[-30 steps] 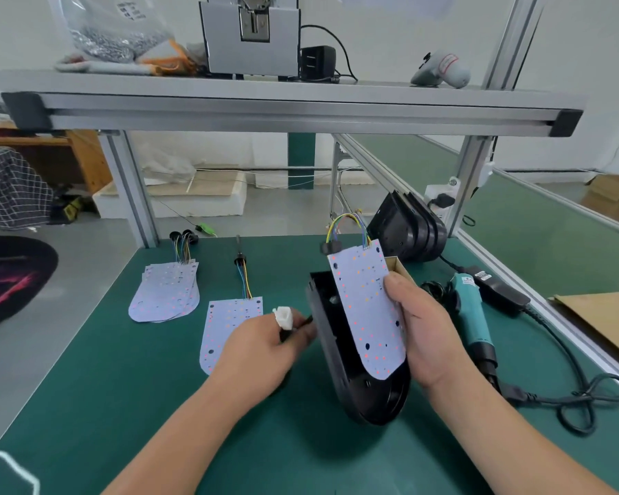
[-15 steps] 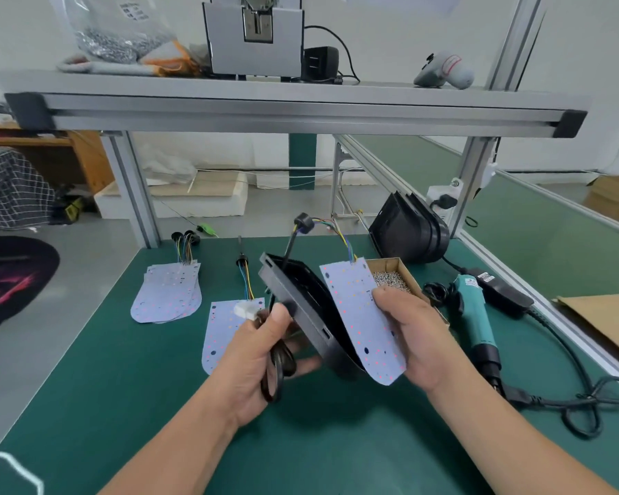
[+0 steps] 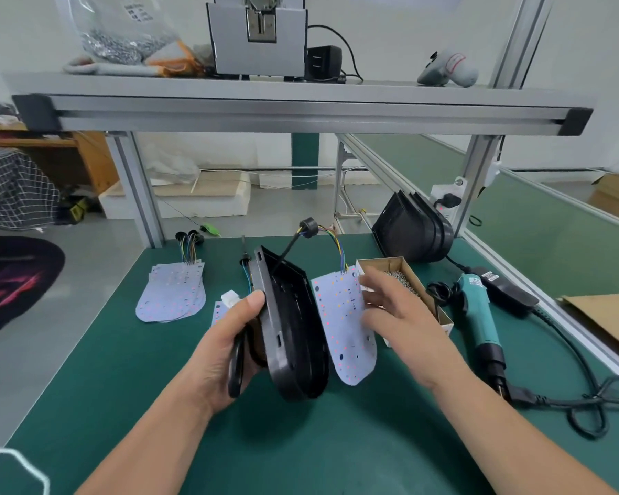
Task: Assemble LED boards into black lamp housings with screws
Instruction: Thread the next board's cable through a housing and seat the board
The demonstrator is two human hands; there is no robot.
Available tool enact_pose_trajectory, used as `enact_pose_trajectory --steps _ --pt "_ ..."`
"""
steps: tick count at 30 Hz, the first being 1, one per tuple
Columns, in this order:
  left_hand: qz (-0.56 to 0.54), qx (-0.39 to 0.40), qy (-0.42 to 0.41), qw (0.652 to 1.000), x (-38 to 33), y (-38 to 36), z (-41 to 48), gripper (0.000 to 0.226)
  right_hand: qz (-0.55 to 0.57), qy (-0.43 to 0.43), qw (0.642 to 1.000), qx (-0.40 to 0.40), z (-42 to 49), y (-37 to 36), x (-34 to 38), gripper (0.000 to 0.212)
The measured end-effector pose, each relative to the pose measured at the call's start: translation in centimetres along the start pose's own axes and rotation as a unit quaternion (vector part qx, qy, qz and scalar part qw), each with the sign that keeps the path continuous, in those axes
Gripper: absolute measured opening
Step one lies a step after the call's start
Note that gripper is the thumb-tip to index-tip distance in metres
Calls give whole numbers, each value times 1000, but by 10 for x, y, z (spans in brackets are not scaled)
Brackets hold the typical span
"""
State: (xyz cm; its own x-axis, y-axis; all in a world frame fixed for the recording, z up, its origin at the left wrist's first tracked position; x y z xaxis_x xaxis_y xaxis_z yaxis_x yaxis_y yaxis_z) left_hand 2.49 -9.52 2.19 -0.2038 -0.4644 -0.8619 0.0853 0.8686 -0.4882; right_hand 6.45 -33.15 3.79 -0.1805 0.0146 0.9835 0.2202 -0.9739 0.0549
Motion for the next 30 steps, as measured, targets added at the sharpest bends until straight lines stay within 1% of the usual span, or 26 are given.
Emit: enact_pose_trajectory --steps 2,4,7,9,11,13,15,17,19,20,22,23,24,27,30 --pt "7 -5 25 1000 0 5 -2 46 10 14 999 -46 0 3 4 70" --pt "30 8 36 999 1 6 -4 57 -26 40 996 -71 -1 3 10 76" --pt "86 45 38 995 3 0 -6 72 -62 109 989 -77 1 -4 25 72" --pt "100 71 54 991 7 -5 -9 78 -82 146 983 -72 7 -9 34 68" --pt "105 99 61 988 8 -7 -11 74 -104 164 980 -42 13 -17 40 61" --pt "110 117 57 985 7 -9 -12 67 -98 174 980 -21 14 -21 45 53" --pt "113 120 52 985 6 -8 -13 66 -99 221 970 -32 12 -19 53 43" --pt "113 117 44 986 6 -8 -12 67 -84 258 962 -34 11 -17 64 40" --pt "99 103 41 989 6 -8 -10 72 -53 259 964 -34 12 -15 72 43" --pt "87 91 42 991 7 -7 -9 78 -42 251 967 -31 13 -16 76 41" --pt "69 66 38 995 8 -4 -7 95 -50 245 968 -11 17 -22 81 28" --pt "63 57 31 996 8 -2 -6 100 -55 244 968 -2 19 -25 82 23" --pt "60 54 23 996 7 -1 -5 101 -54 241 969 1 20 -29 83 21" --pt "54 55 25 997 7 3 -5 90 -43 219 975 -13 26 -32 82 18" --pt "43 60 21 997 8 4 -2 74 11 157 987 -12 35 -30 79 16"
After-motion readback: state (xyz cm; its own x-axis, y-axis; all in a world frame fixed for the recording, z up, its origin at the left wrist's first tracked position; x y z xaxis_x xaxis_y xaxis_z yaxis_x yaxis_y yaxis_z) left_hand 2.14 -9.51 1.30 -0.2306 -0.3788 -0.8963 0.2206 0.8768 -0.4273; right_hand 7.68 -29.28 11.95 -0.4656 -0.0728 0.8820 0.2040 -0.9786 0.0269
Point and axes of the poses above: each hand's wrist, its own z-axis towards the middle knuckle, its own y-axis out of the back of the hand, x = y × z, the point moved 5 cm from there along z, towards the middle knuckle, and after that the axes turned 5 degrees about z, right-handed, at the moved point
